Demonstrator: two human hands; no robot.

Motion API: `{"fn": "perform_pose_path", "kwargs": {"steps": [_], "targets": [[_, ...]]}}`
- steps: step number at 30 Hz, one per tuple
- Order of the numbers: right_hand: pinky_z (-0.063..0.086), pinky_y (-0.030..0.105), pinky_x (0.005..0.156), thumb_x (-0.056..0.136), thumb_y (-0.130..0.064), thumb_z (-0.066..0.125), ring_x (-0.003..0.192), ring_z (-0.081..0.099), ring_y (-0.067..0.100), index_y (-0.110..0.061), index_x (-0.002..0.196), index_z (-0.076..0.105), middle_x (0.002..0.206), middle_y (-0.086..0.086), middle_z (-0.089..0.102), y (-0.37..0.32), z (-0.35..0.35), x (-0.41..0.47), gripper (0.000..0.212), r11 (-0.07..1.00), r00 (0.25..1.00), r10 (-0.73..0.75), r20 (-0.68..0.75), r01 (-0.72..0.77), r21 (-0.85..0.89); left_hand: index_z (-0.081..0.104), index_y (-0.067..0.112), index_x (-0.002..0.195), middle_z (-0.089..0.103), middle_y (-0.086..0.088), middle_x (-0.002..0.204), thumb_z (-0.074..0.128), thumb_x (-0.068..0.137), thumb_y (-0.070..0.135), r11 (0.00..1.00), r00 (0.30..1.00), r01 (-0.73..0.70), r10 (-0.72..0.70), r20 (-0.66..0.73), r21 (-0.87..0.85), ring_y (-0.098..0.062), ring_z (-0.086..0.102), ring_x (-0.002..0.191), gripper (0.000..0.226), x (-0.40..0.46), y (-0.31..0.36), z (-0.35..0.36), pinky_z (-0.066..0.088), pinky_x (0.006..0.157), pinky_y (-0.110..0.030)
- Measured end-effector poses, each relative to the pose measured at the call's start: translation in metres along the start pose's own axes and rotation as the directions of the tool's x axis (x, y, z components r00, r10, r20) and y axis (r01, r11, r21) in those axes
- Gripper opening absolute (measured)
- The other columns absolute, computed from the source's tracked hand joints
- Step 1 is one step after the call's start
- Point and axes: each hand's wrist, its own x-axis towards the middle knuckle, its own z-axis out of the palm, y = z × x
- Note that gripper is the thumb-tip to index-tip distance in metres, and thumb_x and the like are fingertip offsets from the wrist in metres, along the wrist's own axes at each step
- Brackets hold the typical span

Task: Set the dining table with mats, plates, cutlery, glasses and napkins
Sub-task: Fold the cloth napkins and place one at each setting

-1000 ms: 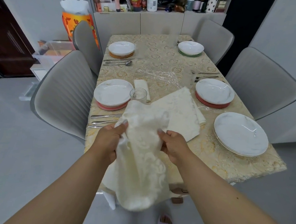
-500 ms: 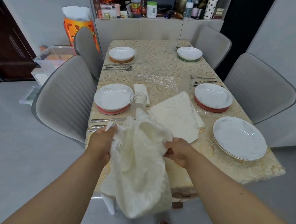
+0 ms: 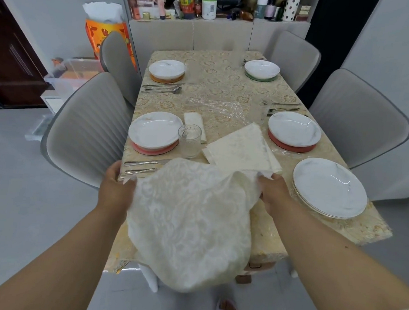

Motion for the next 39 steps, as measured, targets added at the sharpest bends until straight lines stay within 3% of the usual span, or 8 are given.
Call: {"fn": "perform_pose_path", "kwargs": {"steps": [5,9,18,22,25,29,35,39], "targets": [[0.052,0.049,0.090,0.084,-0.005,0.069,0.092,0.063,0.033,-0.007,0.087,0.067,0.102,0.020,0.067,0.024,0.003,-0.027,0.005,0.959,0.966,0.172,0.193,-0.119,-0.258,0.069,0.015,0.114,0.068,-0.010,0.096,0.056,0.095,0.005,0.992,0.983,0.125,-0.120,0.140,-0.032,-0.026,0.063,0.077,0.025,-0.006,-0.004,0.006,0.052,0.065,-0.030],[0.047,0.049,0.097,0.094,-0.006,0.056,0.091,0.056,0.028,-0.009,0.084,0.057,0.098,0.018,0.060,0.011,0.008,-0.019,0.011,0.986,0.982,0.089,0.169,-0.062,-0.157,0.066,0.011,0.118,0.068,-0.012,0.105,0.070,0.083,-0.001,0.986,0.948,0.162,-0.148,0.281,-0.026,-0.033,0.068,0.091,0.037,-0.006,0.001,0.008,0.056,0.079,-0.038],[0.042,0.028,0.080,0.095,-0.012,0.048,0.095,0.051,0.020,-0.011,0.132,0.040,0.108,0.005,0.049,-0.051,0.012,-0.030,0.038,0.942,0.963,-0.265,-0.060,0.244,-0.231,0.066,0.009,0.118,0.062,-0.005,0.110,0.074,0.077,-0.004,1.000,0.941,0.014,-0.018,0.338,0.014,-0.019,0.064,0.094,0.043,-0.010,0.035,0.006,0.053,0.079,-0.029],[0.042,0.026,0.075,0.095,-0.010,0.048,0.089,0.054,0.017,-0.024,0.103,0.059,0.104,0.000,0.055,-0.083,-0.004,-0.029,0.019,0.915,0.930,-0.365,-0.050,0.348,-0.203,0.068,0.012,0.113,0.064,-0.013,0.118,0.074,0.077,-0.005,1.000,0.955,-0.008,0.010,0.295,-0.009,-0.031,0.065,0.101,0.040,-0.002,0.056,-0.008,0.055,0.087,-0.042],[0.042,0.025,0.066,0.095,-0.003,0.049,0.071,0.048,0.015,-0.016,0.090,0.067,0.083,0.002,0.054,-0.101,-0.016,-0.037,0.023,0.951,0.949,-0.296,0.112,0.303,-0.059,0.069,0.014,0.108,0.064,-0.013,0.119,0.074,0.077,-0.005,0.998,0.963,-0.029,0.044,0.266,-0.060,-0.027,0.066,0.095,0.036,-0.001,0.069,-0.016,0.056,0.081,-0.037],[0.045,0.020,0.080,0.078,0.016,0.064,0.099,0.055,0.018,-0.007,0.116,0.063,0.109,0.008,0.058,-0.109,-0.027,-0.051,0.044,0.917,0.897,-0.279,0.343,0.354,-0.181,0.068,0.013,0.108,0.066,-0.015,0.113,0.072,0.079,-0.004,0.993,0.958,-0.066,0.090,0.273,-0.094,-0.020,0.067,0.084,0.034,-0.001,0.080,-0.026,0.054,0.069,-0.027],[0.045,0.032,0.094,0.083,0.005,0.066,0.105,0.053,0.020,-0.010,0.105,0.067,0.109,0.006,0.059,-0.097,-0.040,-0.052,0.027,0.813,0.882,-0.471,0.026,0.446,-0.374,0.064,0.003,0.117,0.065,-0.017,0.105,0.070,0.080,-0.006,0.994,0.979,-0.075,0.088,0.181,-0.077,-0.019,0.064,0.074,0.039,0.001,0.077,-0.040,0.053,0.066,-0.027],[0.043,0.022,0.068,0.091,-0.002,0.057,0.090,0.053,0.020,-0.014,0.095,0.059,0.101,0.005,0.058,-0.092,-0.044,-0.054,0.012,0.852,0.877,-0.475,-0.073,0.438,-0.286,0.064,0.003,0.117,0.065,-0.016,0.104,0.071,0.078,-0.009,0.996,0.985,-0.057,0.066,0.162,-0.063,-0.021,0.062,0.076,0.042,0.002,0.068,-0.048,0.052,0.072,-0.030]]}}
